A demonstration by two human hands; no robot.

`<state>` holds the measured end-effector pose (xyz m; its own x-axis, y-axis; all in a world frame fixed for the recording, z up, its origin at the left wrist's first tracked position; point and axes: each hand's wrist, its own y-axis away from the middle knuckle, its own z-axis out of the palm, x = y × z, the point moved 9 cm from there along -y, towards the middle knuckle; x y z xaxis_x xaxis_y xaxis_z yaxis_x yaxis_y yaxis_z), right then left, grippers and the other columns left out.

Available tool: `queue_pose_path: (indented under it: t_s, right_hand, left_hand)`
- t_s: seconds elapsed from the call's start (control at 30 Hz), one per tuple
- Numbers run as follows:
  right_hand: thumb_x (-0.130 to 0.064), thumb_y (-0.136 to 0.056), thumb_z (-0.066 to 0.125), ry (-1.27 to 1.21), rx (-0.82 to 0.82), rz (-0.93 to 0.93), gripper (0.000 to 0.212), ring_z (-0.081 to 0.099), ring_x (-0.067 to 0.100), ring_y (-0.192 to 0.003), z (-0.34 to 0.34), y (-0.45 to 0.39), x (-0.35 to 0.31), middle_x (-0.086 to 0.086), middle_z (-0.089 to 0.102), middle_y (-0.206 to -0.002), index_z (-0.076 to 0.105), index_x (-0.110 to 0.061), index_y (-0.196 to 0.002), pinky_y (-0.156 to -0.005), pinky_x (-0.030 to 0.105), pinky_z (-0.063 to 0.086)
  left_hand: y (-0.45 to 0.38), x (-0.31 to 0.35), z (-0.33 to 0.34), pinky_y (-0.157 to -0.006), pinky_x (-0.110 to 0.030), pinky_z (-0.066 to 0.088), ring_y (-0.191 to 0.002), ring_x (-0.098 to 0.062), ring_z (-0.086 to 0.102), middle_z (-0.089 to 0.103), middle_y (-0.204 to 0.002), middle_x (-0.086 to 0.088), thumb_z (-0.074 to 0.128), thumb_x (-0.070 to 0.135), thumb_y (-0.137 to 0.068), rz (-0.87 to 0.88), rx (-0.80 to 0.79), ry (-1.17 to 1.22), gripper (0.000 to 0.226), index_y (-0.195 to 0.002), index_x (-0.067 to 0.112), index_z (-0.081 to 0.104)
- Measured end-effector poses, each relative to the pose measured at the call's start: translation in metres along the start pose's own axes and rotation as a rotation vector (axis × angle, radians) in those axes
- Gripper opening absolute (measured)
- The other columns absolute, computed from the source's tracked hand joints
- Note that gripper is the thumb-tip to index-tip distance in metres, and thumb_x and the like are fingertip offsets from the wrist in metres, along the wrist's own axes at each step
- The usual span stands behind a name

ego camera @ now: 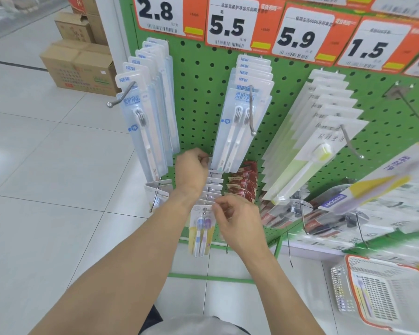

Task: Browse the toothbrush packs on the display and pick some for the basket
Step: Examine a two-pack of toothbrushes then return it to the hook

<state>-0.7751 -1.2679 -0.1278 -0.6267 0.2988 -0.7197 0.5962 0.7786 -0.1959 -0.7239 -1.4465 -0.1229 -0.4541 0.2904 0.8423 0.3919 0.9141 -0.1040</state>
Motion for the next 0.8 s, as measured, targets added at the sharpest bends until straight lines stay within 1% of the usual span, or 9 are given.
queue_pose_path:
  t_s: [0.13, 0.23, 0.33, 0.4, 0.47, 0.6, 0.7, 0.8]
  right_hand:
    - [-0.022, -0.091, 0.068, -0.003, -0.002, 0.005, 0.007, 0.062, 0.004, -0.072, -0.001, -0.001, 0.000, -0.012, 0.069, -0.084, 0.075, -0.022, -0.092, -0.070, 0.032, 0.055]
    - [-0.022, -0.092, 0.068, -0.007, -0.003, 0.010, 0.007, 0.063, 0.004, -0.073, -0.001, 0.000, -0.001, -0.011, 0.069, -0.084, 0.075, -0.022, -0.093, -0.071, 0.033, 0.055]
    - [-0.022, -0.092, 0.067, -0.012, -0.005, 0.009, 0.008, 0.063, 0.005, -0.073, -0.001, 0.000, -0.001, -0.010, 0.070, -0.085, 0.075, -0.021, -0.093, -0.071, 0.034, 0.056]
    - [-0.022, -0.092, 0.068, -0.009, -0.007, 0.010, 0.008, 0.064, 0.005, -0.073, -0.001, 0.001, -0.001, -0.010, 0.070, -0.085, 0.075, -0.021, -0.093, -0.071, 0.034, 0.056]
    - [-0.022, -0.092, 0.068, -0.015, -0.007, 0.014, 0.007, 0.064, 0.006, -0.072, 0.000, 0.000, 0.000, -0.010, 0.070, -0.086, 0.075, -0.022, -0.094, -0.071, 0.035, 0.056]
    - [-0.023, -0.092, 0.067, -0.013, -0.009, 0.026, 0.008, 0.064, 0.005, -0.070, 0.001, 0.000, 0.001, -0.011, 0.070, -0.085, 0.075, -0.023, -0.094, -0.070, 0.036, 0.057]
    - [-0.024, -0.092, 0.067, -0.012, -0.011, 0.037, 0.008, 0.064, 0.005, -0.069, 0.002, 0.000, 0.001, -0.012, 0.069, -0.084, 0.075, -0.024, -0.093, -0.069, 0.037, 0.057]
    - [-0.023, -0.092, 0.068, -0.014, -0.006, 0.036, 0.007, 0.063, 0.004, -0.070, 0.001, -0.001, 0.001, -0.011, 0.069, -0.084, 0.075, -0.023, -0.093, -0.069, 0.035, 0.056]
  left_hand:
    - [0.004, 0.003, -0.003, -0.071, -0.022, 0.042, -0.076, -0.016, 0.061, 0.073, -0.087, -0.002, 0.058, -0.001, -0.089, 0.002, 0.026, -0.034, 0.020, -0.090, 0.009, 0.076]
    - [0.004, 0.003, -0.005, -0.071, -0.022, 0.042, -0.078, -0.017, 0.061, 0.074, -0.090, -0.002, 0.056, -0.001, -0.089, -0.009, 0.031, -0.057, 0.023, -0.093, 0.010, 0.076]
    - [0.000, 0.003, -0.004, -0.072, -0.023, 0.041, -0.079, -0.016, 0.060, 0.067, -0.085, 0.003, 0.057, -0.001, -0.091, -0.023, 0.003, -0.058, 0.021, -0.094, 0.011, 0.075]
    - [-0.003, 0.000, -0.002, -0.075, -0.026, 0.046, -0.082, -0.017, 0.063, 0.067, -0.085, 0.004, 0.059, 0.000, -0.092, -0.042, -0.022, -0.043, 0.021, -0.093, 0.012, 0.076]
    - [-0.006, -0.004, -0.002, -0.080, -0.030, 0.051, -0.085, -0.019, 0.066, 0.071, -0.089, 0.001, 0.060, 0.000, -0.092, -0.060, -0.029, -0.025, 0.021, -0.092, 0.014, 0.076]
    - [-0.005, -0.004, -0.004, -0.079, -0.027, 0.050, -0.086, -0.018, 0.065, 0.074, -0.094, -0.003, 0.060, 0.001, -0.095, -0.045, -0.030, -0.034, 0.020, -0.097, 0.010, 0.078]
    - [-0.004, -0.006, -0.009, -0.077, -0.027, 0.048, -0.087, -0.020, 0.066, 0.073, -0.093, -0.003, 0.055, -0.004, -0.093, -0.061, 0.003, -0.040, 0.026, -0.098, 0.010, 0.076]
    - [0.002, -0.004, -0.015, -0.075, -0.024, 0.047, -0.085, -0.021, 0.066, 0.072, -0.088, -0.002, 0.053, -0.006, -0.090, -0.043, 0.040, -0.063, 0.027, -0.092, 0.009, 0.075]
